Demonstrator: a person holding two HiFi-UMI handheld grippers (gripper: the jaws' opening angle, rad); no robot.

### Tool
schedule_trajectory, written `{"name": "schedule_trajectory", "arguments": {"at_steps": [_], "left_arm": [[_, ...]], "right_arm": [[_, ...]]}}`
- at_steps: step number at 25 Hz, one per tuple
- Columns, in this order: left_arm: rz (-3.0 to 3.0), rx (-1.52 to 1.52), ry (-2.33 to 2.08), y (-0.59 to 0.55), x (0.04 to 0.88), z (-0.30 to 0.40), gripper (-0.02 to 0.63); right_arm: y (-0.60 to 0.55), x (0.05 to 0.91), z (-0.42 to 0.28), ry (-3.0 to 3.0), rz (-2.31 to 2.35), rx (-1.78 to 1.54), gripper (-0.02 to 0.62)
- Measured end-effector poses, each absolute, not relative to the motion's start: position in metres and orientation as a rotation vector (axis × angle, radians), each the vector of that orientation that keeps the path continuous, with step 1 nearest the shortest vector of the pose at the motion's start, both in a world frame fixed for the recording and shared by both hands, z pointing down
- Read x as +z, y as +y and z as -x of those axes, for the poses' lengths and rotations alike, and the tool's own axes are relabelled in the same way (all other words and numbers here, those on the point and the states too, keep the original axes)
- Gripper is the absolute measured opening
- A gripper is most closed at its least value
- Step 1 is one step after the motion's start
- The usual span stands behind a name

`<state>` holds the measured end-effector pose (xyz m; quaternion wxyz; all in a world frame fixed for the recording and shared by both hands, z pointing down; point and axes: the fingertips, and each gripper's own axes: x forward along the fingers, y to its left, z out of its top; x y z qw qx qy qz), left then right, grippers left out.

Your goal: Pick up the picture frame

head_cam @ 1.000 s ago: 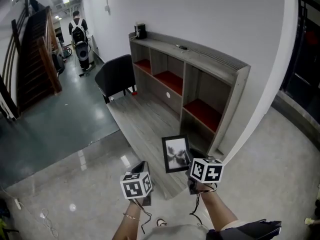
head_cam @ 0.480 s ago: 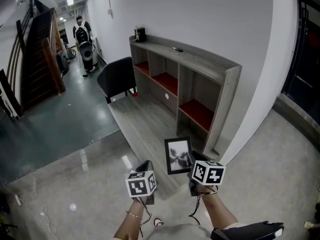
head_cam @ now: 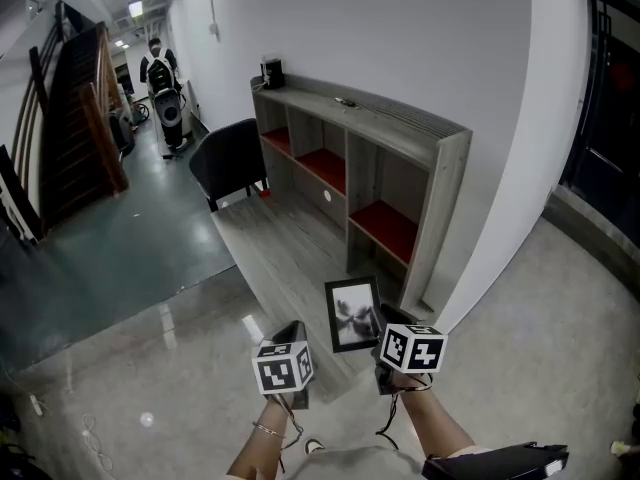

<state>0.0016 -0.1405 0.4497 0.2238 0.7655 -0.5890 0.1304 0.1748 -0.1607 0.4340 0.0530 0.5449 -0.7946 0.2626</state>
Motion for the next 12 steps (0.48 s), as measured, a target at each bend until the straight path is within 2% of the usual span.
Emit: {"name": "schedule_trajectory", "arguments": {"at_steps": [12], "left_arm": [[-2.115, 0.374, -1.606, -0.143, 0.458, -0.016, 0.014]], "right_arm": [[-0.162, 0.440, -0.190, -2.389, -1.668, 0.797, 0.083]]}}
